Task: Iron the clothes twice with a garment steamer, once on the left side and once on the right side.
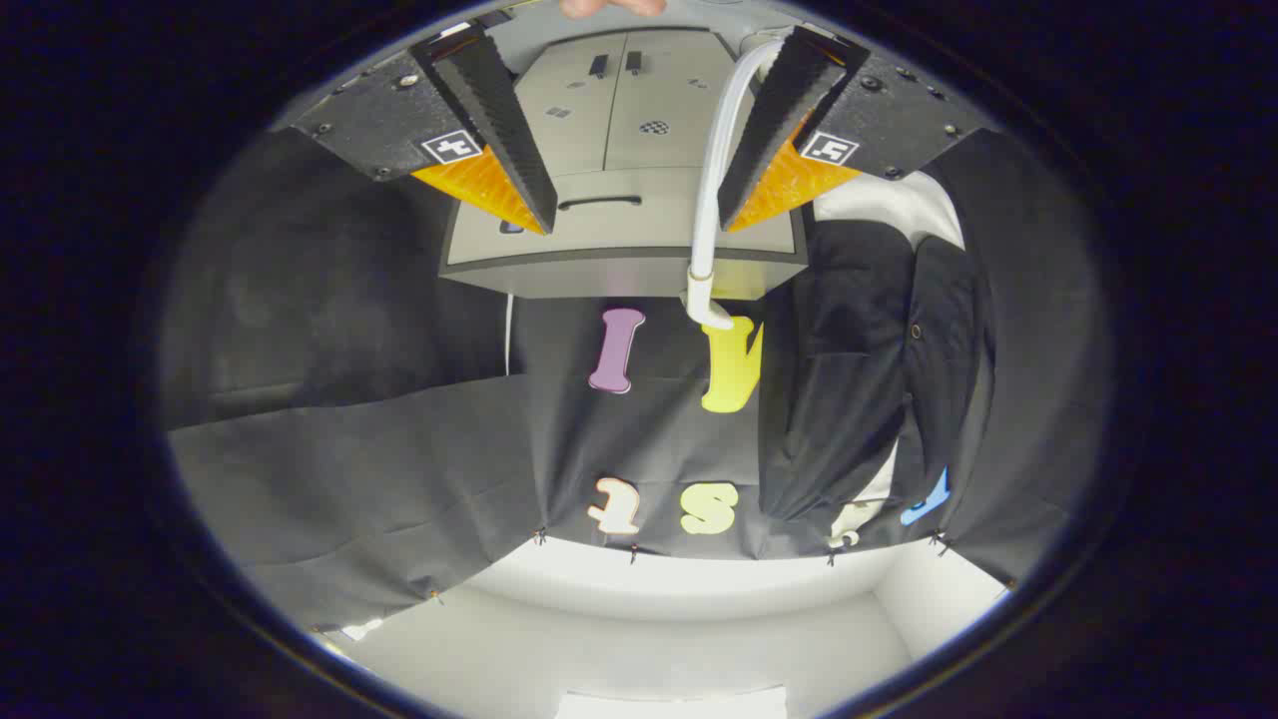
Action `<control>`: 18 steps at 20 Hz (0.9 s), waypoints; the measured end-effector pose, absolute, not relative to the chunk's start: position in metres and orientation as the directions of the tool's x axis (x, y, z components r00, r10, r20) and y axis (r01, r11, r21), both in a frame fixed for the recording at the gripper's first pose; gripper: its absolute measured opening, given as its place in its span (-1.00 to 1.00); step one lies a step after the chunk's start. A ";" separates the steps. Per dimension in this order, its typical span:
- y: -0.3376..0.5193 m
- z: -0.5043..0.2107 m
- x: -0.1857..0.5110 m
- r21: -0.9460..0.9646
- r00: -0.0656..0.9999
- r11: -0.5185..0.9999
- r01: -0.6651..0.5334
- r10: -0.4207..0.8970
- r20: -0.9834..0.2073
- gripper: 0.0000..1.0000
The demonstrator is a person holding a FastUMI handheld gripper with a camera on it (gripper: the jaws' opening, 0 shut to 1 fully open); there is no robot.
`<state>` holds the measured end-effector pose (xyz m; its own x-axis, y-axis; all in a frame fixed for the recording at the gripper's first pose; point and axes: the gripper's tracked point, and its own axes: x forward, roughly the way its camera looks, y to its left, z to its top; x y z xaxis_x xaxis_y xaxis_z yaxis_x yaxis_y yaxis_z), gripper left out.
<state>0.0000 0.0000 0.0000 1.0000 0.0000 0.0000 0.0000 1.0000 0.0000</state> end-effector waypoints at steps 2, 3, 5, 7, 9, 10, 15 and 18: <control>0.007 0.001 -0.002 -0.039 1.000 0.999 -0.025 0.025 -0.010 1.00; 0.013 0.001 -0.001 -0.051 0.999 0.998 -0.046 0.046 -0.013 1.00; 0.022 -0.003 0.000 -0.059 0.995 0.993 -0.101 0.100 -0.019 1.00; 0.029 -0.008 0.004 -0.072 0.989 0.987 -0.144 0.143 -0.027 1.00; 0.029 -0.012 0.008 -0.063 0.987 0.985 -0.160 0.158 -0.035 1.00; 0.029 -0.012 0.011 -0.050 0.986 0.985 -0.165 0.163 -0.029 1.00; 0.009 -0.023 0.019 -0.014 0.990 0.991 -0.132 0.131 -0.053 1.00; -0.001 -0.026 0.024 -0.006 0.993 0.995 -0.099 0.098 -0.060 1.00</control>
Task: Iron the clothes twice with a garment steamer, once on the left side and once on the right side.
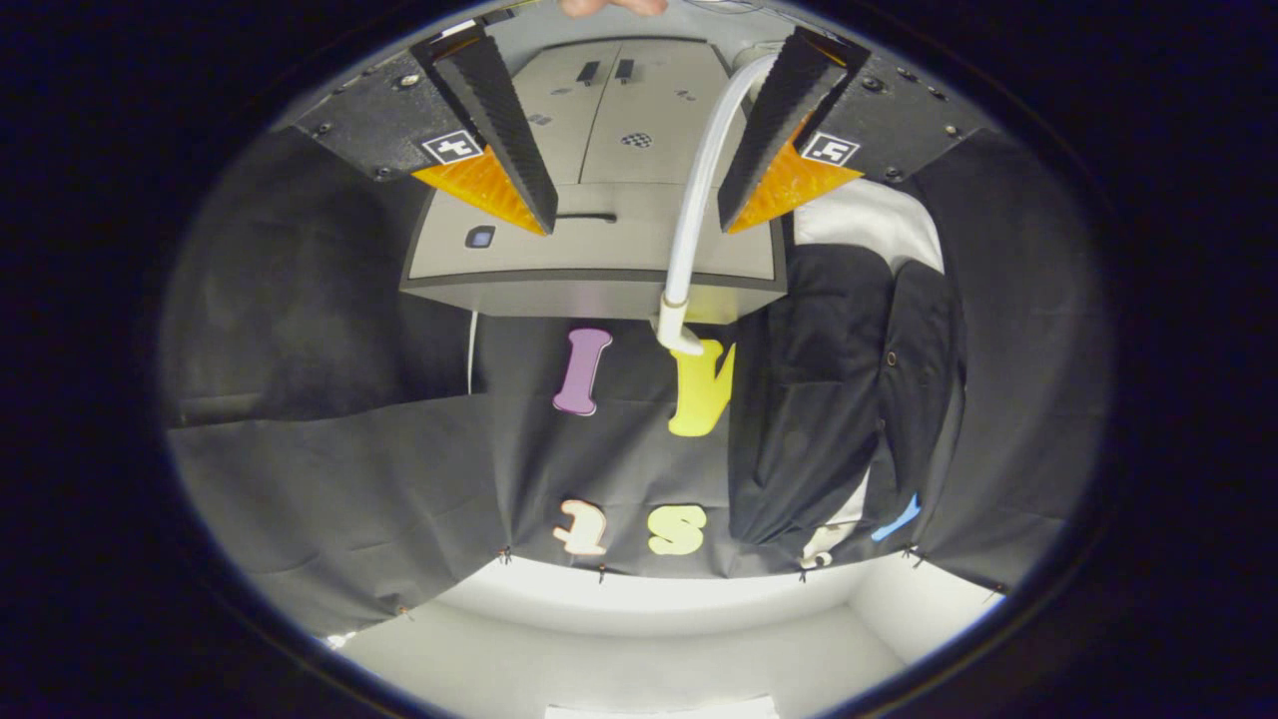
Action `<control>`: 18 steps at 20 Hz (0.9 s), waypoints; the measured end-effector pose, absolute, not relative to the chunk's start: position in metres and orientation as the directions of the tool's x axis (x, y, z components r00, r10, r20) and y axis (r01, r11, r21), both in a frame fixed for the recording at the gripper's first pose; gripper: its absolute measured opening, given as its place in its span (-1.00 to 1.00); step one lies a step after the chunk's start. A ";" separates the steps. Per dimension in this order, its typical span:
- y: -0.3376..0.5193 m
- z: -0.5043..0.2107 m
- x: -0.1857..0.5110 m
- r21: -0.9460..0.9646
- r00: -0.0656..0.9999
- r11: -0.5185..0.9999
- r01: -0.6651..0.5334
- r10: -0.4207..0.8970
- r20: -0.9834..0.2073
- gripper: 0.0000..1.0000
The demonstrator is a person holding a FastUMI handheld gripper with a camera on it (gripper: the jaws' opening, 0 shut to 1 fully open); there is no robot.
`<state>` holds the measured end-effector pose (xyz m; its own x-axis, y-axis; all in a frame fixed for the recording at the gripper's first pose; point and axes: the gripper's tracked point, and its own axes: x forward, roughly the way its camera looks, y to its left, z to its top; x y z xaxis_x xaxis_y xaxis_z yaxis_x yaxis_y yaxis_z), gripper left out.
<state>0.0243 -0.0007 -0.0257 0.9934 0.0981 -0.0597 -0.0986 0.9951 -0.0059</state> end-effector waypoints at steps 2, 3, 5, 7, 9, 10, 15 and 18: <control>0.000 -0.024 0.026 -0.006 0.994 0.996 -0.088 0.087 -0.060 1.00; 0.001 -0.023 0.026 -0.003 0.995 0.997 -0.083 0.083 -0.058 1.00; 0.006 -0.023 0.029 0.003 0.995 0.997 -0.076 0.076 -0.061 1.00; 0.013 -0.024 0.032 0.006 0.995 0.998 -0.068 0.068 -0.076 1.00; 0.022 -0.023 0.036 0.001 0.994 0.998 -0.061 0.060 -0.090 1.00; 0.026 -0.022 0.037 -0.001 0.994 0.998 -0.056 0.056 -0.096 1.00; 0.051 -0.012 0.052 0.039 0.985 0.998 -0.043 0.049 -0.163 1.00; 0.059 0.001 0.067 0.070 0.977 0.997 -0.026 0.040 -0.212 1.00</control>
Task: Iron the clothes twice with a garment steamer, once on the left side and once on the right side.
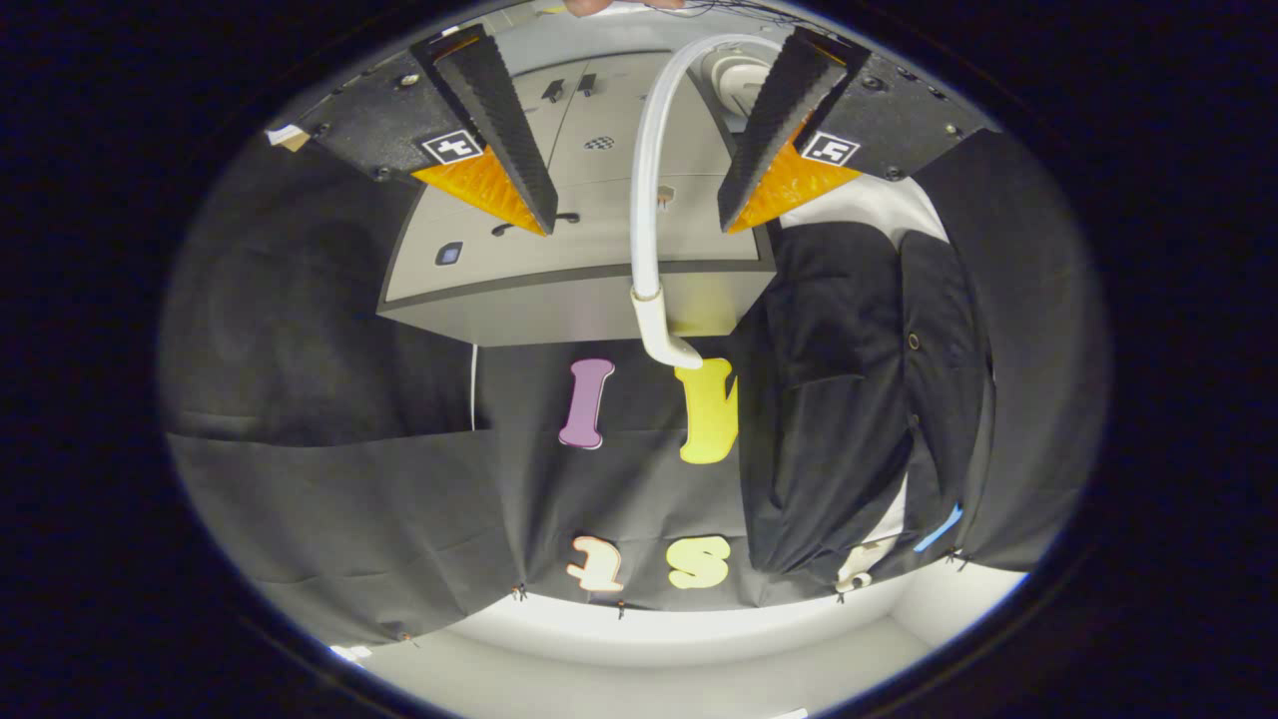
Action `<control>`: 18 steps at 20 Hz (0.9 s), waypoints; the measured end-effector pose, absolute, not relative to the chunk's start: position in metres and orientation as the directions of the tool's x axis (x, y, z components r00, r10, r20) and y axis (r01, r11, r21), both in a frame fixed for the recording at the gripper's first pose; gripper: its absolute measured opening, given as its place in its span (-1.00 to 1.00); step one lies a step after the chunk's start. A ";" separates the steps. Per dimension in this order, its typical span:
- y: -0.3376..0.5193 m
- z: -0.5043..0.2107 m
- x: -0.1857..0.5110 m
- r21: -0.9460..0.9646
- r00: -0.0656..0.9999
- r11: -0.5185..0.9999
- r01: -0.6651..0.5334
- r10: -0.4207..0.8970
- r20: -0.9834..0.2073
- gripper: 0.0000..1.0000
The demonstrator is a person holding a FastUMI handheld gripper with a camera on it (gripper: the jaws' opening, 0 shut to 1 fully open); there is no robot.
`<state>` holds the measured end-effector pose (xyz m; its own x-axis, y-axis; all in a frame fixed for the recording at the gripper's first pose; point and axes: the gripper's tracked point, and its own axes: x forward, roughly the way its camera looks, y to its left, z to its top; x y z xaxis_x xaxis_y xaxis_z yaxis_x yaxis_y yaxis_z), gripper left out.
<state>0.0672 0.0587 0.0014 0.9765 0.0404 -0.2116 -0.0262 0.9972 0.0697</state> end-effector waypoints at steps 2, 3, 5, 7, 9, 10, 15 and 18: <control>0.059 0.013 0.081 0.043 0.970 0.999 -0.021 0.031 -0.239 1.00; 0.061 0.020 0.088 0.030 0.969 0.999 -0.026 0.033 -0.244 1.00; 0.063 0.030 0.108 0.015 0.965 0.999 -0.033 0.036 -0.262 1.00; 0.066 0.038 0.135 0.020 0.958 0.998 -0.060 0.063 -0.281 1.00; 0.068 0.045 0.163 0.021 0.948 0.996 -0.089 0.091 -0.306 1.00; 0.069 0.047 0.179 0.022 0.940 0.994 -0.104 0.106 -0.324 1.00; 0.069 0.038 0.237 0.002 0.875 0.992 -0.125 0.111 -0.472 1.00; 0.077 0.032 0.265 0.018 0.829 0.986 -0.168 0.151 -0.538 1.00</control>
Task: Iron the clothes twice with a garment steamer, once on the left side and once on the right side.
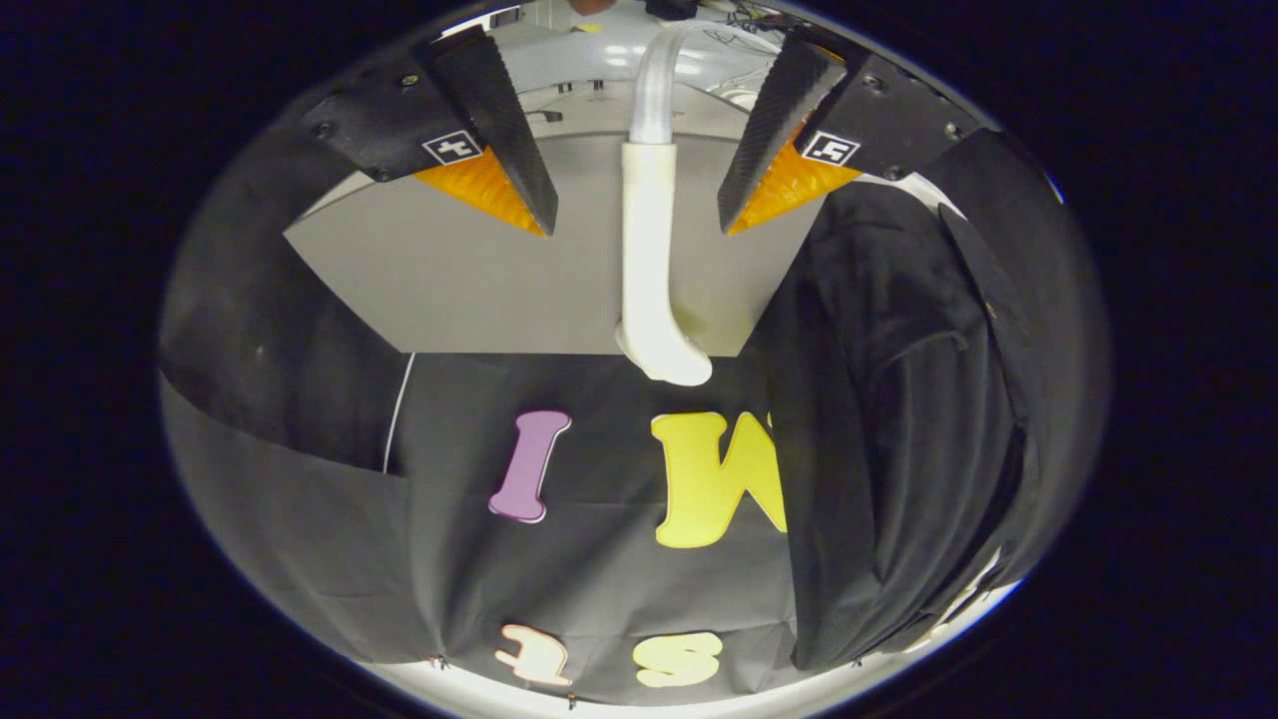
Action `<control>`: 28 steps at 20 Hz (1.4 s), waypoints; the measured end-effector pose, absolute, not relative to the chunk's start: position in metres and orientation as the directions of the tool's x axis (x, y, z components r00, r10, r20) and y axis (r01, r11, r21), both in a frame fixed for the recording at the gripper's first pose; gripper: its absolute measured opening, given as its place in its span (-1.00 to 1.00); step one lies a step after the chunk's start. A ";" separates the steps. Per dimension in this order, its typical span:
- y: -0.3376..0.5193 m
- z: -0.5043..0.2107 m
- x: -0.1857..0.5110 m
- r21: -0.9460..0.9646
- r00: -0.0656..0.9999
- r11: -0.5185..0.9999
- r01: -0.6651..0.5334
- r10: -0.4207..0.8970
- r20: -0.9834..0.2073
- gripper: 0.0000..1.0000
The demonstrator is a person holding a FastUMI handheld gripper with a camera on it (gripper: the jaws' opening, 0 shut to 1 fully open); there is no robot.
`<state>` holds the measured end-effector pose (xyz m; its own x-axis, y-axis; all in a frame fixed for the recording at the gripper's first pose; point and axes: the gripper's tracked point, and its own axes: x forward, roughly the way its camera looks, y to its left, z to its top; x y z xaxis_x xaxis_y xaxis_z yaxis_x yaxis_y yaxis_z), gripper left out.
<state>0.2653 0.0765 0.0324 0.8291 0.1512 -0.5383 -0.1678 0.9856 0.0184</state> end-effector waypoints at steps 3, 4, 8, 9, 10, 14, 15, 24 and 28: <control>0.086 0.023 0.287 0.010 0.788 0.979 -0.206 0.172 -0.591 1.00; 0.085 0.020 0.294 0.003 0.779 0.980 -0.200 0.161 -0.606 0.98; 0.092 0.002 0.308 -0.003 0.730 0.980 -0.198 0.146 -0.667 0.76; 0.091 0.000 0.312 -0.012 0.725 0.981 -0.196 0.136 -0.675 0.73; 0.092 -0.004 0.314 -0.021 0.717 0.981 -0.191 0.124 -0.686 0.66; 0.092 -0.018 0.322 -0.043 0.697 0.986 -0.160 0.082 -0.712 0.37; 0.092 -0.020 0.324 -0.046 0.694 0.987 -0.153 0.074 -0.716 0.31; 0.093 -0.023 0.325 0.007 0.718 0.997 -0.079 0.062 -0.693 -0.30; 0.098 -0.014 0.313 0.113 0.747 0.993 -0.030 0.097 -0.658 -0.33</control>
